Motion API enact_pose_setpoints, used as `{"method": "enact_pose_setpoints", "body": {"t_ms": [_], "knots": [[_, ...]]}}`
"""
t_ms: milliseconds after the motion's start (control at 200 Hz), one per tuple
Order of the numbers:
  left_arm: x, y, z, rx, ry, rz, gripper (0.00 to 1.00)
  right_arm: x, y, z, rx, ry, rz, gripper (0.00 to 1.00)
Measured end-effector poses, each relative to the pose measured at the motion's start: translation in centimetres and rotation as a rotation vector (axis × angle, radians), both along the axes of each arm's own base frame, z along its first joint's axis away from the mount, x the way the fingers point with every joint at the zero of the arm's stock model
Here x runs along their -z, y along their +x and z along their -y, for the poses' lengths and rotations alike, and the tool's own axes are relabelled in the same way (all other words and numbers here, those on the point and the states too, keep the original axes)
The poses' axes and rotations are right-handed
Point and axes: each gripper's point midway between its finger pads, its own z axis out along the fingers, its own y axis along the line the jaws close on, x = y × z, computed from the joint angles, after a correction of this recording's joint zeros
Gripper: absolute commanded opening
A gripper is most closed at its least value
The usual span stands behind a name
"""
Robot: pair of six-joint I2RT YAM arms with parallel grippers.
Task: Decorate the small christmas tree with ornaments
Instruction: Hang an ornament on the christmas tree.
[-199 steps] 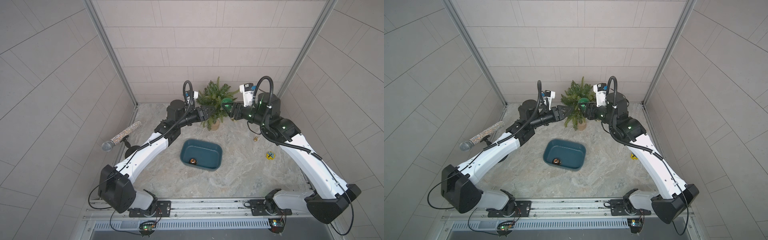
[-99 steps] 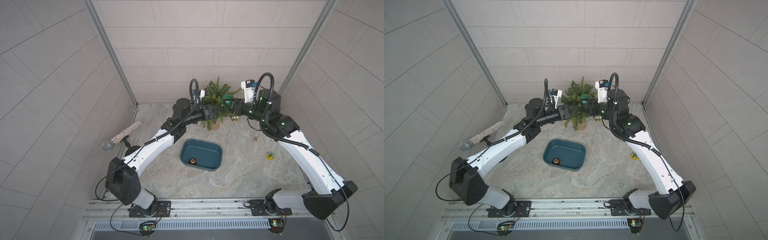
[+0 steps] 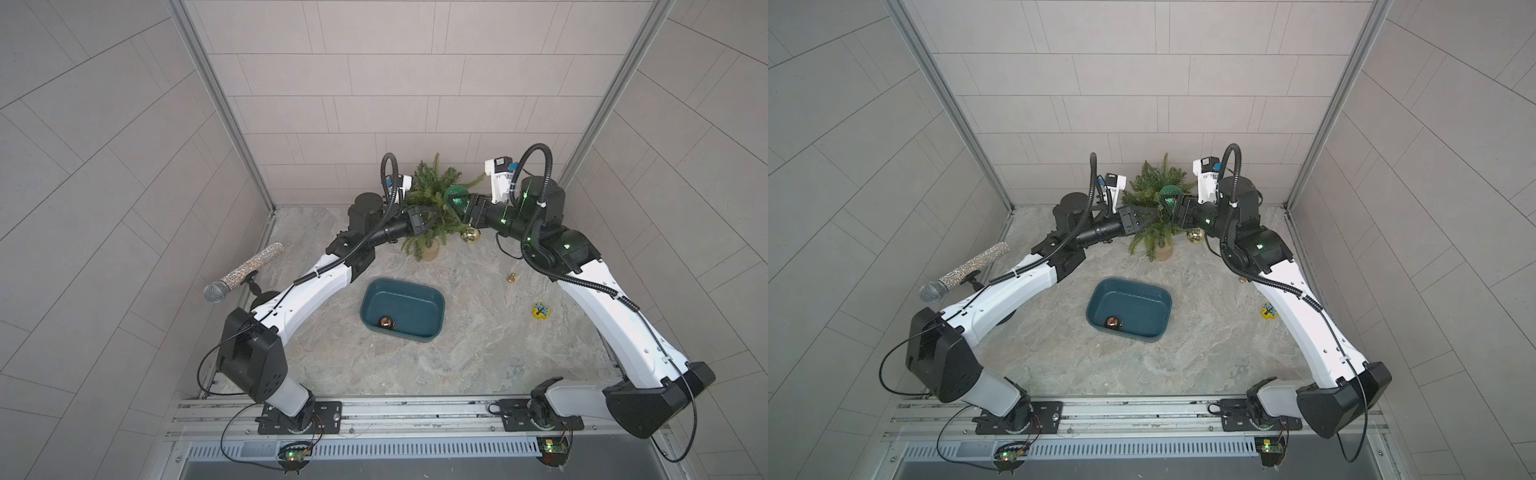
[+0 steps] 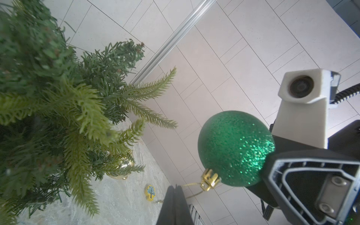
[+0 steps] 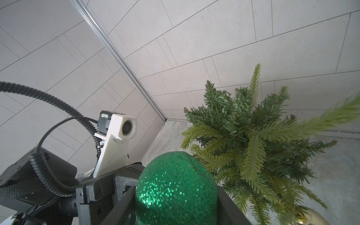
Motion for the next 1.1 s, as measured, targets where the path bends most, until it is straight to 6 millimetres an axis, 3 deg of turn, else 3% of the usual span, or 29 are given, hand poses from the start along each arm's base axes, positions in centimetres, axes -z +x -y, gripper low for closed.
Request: {"method": "enact_pose_setpoints", "body": {"t_ms": [80, 305, 595, 771, 1101], "knots": [[-0.3, 0.1, 0.0, -0.005, 0.005, 0.021, 0.22, -0.3, 0.2, 0.1, 0.003, 0.009, 0.008, 0.61], [-0.1, 0.5, -0.3, -0.032, 0.024, 0.031, 0.29, 0.5, 1.2, -0.3, -0.004, 0.012, -0.007, 0.61], [0.8, 0.9, -0.6, -0.062, 0.072, 0.042, 0.29, 1.2, 2.0, -1.0, -0.023, 0.025, -0.037, 0.61], [0.4, 1.2, -0.6, -0.07, 0.074, 0.057, 0.25, 0.7, 1.9, -1.2, -0.036, 0.039, -0.025, 0.61], [-0.4, 1.6, -0.4, -0.072, 0.063, 0.079, 0.0, 0.0, 1.9, -1.3, -0.047, 0.064, -0.014, 0.61]]}}
